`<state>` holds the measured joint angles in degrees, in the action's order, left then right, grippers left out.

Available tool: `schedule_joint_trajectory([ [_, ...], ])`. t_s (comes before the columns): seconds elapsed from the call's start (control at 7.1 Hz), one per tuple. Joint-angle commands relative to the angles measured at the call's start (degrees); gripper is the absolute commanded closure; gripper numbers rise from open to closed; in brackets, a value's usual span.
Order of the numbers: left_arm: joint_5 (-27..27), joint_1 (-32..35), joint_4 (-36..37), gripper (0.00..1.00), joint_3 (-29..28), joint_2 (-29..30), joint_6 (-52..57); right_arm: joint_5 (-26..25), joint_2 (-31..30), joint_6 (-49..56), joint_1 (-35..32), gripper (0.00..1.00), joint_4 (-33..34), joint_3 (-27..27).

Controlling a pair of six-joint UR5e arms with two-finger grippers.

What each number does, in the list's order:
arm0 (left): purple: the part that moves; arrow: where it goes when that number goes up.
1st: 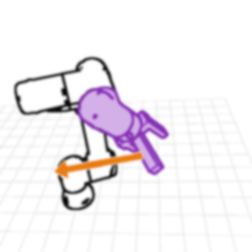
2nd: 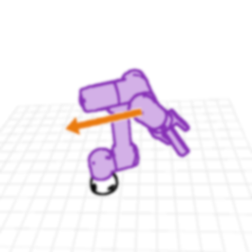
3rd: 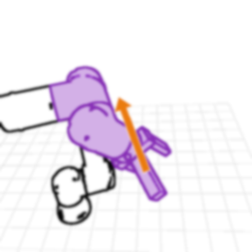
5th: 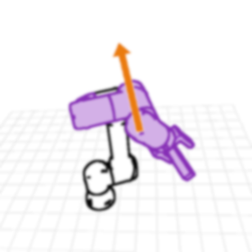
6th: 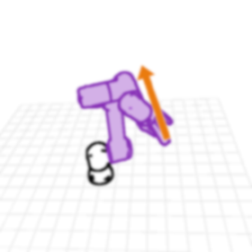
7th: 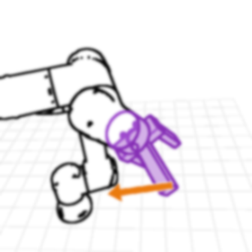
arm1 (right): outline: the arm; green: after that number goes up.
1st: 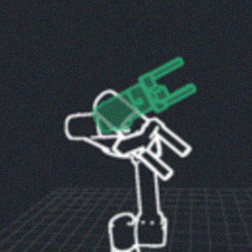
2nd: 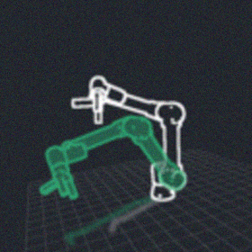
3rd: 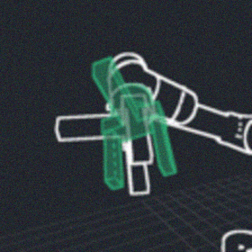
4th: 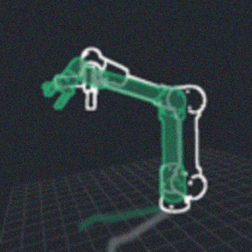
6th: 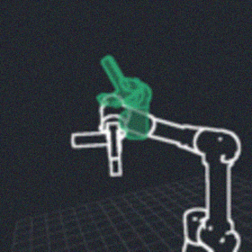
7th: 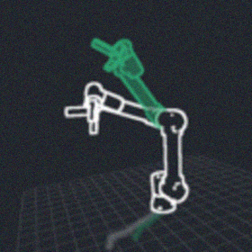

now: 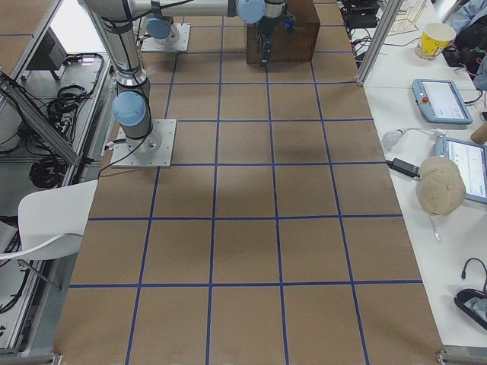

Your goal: Open drawer and put corn inside

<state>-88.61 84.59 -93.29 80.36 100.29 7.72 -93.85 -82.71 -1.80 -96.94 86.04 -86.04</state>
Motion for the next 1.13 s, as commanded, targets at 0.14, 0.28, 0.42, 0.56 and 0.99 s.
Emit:
schedule_joint_trajectory([
  [0.14,-0.2,0.2,0.1,0.0,6.6,-5.7,-1.0,0.0,0.0,0.0,0.0,0.0,0.0,0.0],
  [0.28,-2.4,0.3,0.7,0.0,7.8,-6.4,-1.4,0.0,0.0,0.0,0.0,0.0,0.0,0.0],
  [0.42,-3.5,0.5,1.3,0.0,8.5,-6.9,-2.4,0.0,0.0,0.0,0.0,0.0,0.0,0.0],
  [0.56,-3.2,0.6,1.5,0.0,8.7,-6.9,-3.0,0.0,0.0,0.0,0.0,0.0,0.0,0.0],
  [0.99,-3.1,1.8,2.6,0.0,8.7,-6.9,-3.4,0.0,0.0,0.0,0.0,0.0,0.0,0.0],
])
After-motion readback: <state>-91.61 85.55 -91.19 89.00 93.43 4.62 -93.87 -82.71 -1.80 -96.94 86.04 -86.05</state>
